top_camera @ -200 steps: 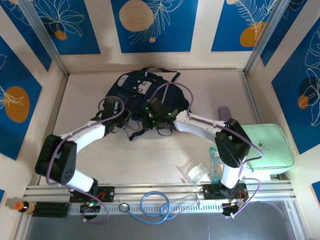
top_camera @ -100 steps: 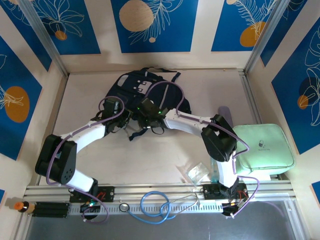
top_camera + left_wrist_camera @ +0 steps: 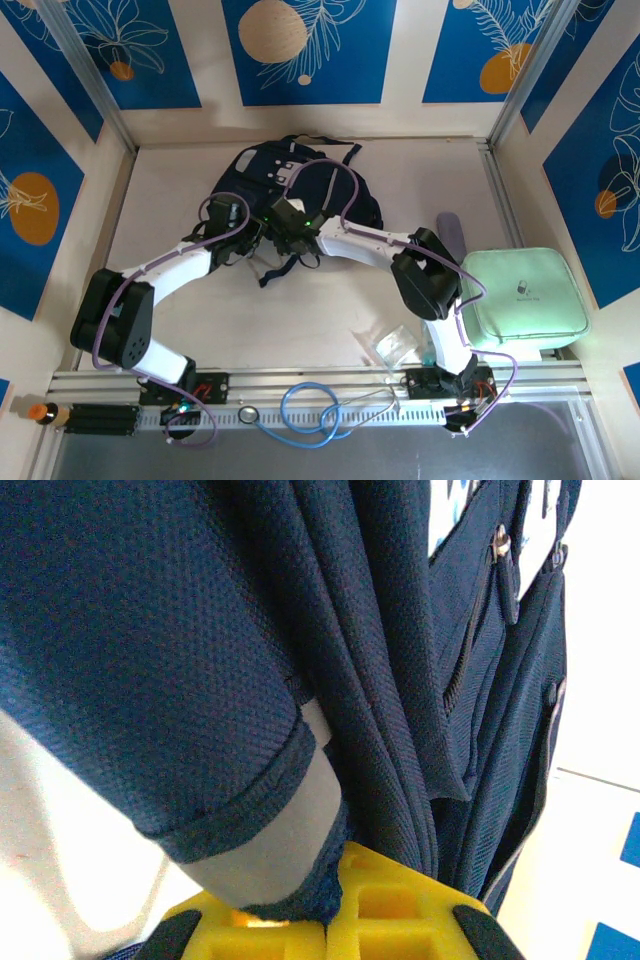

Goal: Pack the student bag
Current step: Zip the student bag at the top-center of the table.

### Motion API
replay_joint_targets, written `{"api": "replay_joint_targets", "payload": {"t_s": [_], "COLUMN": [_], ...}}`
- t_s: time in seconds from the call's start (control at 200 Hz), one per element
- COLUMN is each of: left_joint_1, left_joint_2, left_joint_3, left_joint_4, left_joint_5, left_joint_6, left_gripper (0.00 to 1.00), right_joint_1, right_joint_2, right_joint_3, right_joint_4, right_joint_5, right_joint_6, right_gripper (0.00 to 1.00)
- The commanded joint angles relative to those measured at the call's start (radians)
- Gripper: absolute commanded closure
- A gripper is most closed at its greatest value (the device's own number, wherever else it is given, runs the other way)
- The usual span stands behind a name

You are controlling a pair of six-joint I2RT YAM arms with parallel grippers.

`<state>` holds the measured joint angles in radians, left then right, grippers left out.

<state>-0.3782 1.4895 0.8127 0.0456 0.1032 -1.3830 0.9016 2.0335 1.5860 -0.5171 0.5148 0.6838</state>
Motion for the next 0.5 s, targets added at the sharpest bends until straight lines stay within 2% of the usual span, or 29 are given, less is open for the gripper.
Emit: {"api": "replay_joint_targets", "payload": {"t_s": [0.0, 0.145, 0.305, 0.495], "left_joint_1": [-0.018, -0.018, -0.015, -0.011], "left_joint_2": [-0.026, -0.021, -0.013, -0.008], "left_joint_3": [0.037, 0.038, 0.043, 0.046], "left_joint_4": [0.066, 0.066, 0.066, 0.063], "left_joint_5": [0.067, 0.058, 0.055, 0.052], "left_joint_6": [-0.012, -0.010, -0.005, -0.003], "left_gripper": [1.00, 1.00, 1.00, 1.00], "right_joint_1": [-0.021, -0.021, -0.021, -0.022], "right_joint_2": [0.037, 0.016, -0.035, -0.087], "right_joint_3": [0.023, -0.004, -0.074, -0.156], "right_joint_4": [-0.045, -0.051, -0.036, -0.035], "right_joint_5": [0.159, 0.174, 0.177, 0.198], "right_joint_6": [0.023, 0.031, 0.021, 0.008], "right_gripper": [0.76, 0.87, 0.93, 0.92]}}
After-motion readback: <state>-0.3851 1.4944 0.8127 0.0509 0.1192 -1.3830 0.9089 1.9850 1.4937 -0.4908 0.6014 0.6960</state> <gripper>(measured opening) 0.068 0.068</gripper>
